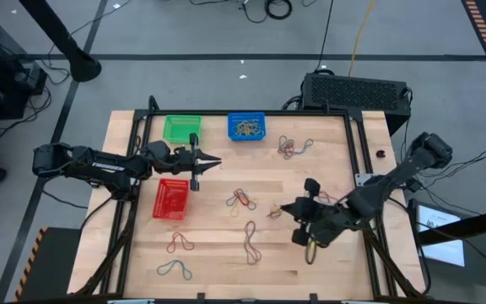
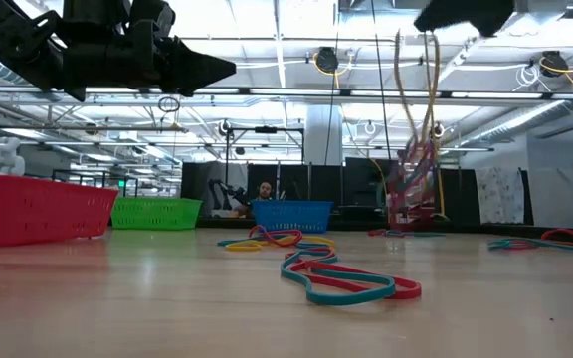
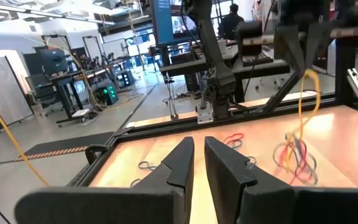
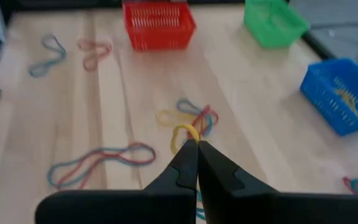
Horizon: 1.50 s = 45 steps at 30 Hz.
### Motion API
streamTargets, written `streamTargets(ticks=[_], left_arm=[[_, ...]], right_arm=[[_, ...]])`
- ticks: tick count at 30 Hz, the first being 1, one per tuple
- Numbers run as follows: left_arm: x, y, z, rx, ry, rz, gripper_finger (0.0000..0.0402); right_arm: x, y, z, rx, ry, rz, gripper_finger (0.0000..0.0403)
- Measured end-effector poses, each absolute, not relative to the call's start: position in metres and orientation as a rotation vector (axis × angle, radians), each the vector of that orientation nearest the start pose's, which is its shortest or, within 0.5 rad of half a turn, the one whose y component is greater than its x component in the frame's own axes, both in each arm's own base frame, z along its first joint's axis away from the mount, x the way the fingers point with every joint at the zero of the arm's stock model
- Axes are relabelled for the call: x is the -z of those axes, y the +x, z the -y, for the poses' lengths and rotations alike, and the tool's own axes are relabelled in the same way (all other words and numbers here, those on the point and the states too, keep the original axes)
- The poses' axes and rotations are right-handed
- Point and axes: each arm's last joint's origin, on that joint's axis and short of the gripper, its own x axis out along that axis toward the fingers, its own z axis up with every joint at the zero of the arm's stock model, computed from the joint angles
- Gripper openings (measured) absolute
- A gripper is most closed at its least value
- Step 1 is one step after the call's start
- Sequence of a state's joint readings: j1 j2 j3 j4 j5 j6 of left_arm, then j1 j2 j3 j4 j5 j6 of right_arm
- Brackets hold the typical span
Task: Sort rubber bands into baskets
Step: Put the yellow rubber band into the blue bin
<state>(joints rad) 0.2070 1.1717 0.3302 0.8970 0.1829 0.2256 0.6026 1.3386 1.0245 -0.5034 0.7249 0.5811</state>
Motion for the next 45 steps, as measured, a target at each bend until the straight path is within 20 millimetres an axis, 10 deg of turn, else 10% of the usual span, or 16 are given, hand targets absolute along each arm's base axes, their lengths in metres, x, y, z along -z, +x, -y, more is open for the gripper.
streamTargets(ticks=[13,35,45], left_arm=[[-0.209,0.218,-0.04,-0.03,0.236,0.052,0.0047],[-0.209,0.218,-0.04,-0.03,0.234,0.051,0.0047],[-0.209,0.218,-0.04,-0.029,0.233,0.053,0.0047]], right_arm=[[-0.3,0.2,-0.152,0.305,0.022,-0.432,0.0],[-0.253,0.225,-0.153,0.435,0.27,-0.639,0.0],[-0.189,0.258,-0.142,0.561,0.246,-0.933,0.0]])
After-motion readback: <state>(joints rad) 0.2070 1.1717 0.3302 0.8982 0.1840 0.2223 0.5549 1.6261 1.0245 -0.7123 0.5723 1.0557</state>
